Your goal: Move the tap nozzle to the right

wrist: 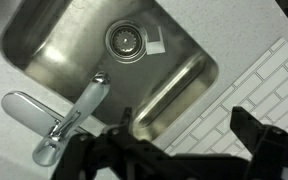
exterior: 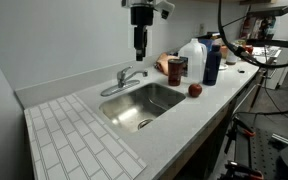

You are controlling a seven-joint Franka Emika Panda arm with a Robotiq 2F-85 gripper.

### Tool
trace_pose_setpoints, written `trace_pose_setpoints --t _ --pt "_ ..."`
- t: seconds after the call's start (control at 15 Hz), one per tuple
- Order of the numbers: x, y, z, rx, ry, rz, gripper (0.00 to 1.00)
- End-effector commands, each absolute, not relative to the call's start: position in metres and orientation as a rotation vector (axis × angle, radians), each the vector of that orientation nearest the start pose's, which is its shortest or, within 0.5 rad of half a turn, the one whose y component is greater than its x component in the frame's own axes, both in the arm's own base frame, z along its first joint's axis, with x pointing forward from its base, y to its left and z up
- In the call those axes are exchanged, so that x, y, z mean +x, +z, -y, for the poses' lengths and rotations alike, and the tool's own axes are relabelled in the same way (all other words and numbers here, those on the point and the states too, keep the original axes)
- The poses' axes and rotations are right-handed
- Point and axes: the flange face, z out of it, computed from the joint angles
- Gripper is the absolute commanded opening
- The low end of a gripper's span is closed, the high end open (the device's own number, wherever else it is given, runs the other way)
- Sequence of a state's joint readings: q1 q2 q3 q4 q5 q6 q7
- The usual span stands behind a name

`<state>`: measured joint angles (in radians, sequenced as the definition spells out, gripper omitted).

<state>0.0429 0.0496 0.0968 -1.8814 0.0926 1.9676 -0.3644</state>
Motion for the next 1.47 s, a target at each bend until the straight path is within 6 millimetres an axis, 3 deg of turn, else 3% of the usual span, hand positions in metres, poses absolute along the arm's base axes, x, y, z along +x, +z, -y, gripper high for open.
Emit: trace_pose_setpoints --t 0.0,0.47,1.07,1.13,1.4 --pt "0.552 0.513 -0.078 -3.019 -0.137 0.745 1.00" --pt "0.530 0.546 -0.069 -3.100 -0.243 0.775 1.00" --pt "0.499 0.563 -0.074 -3.121 -0.284 0.772 1.00" --pt "0.517 0.556 -0.070 -3.102 -0.242 0.783 1.00" --pt "0.507 0.562 -0.073 -3.103 -0.261 0.784 1.00"
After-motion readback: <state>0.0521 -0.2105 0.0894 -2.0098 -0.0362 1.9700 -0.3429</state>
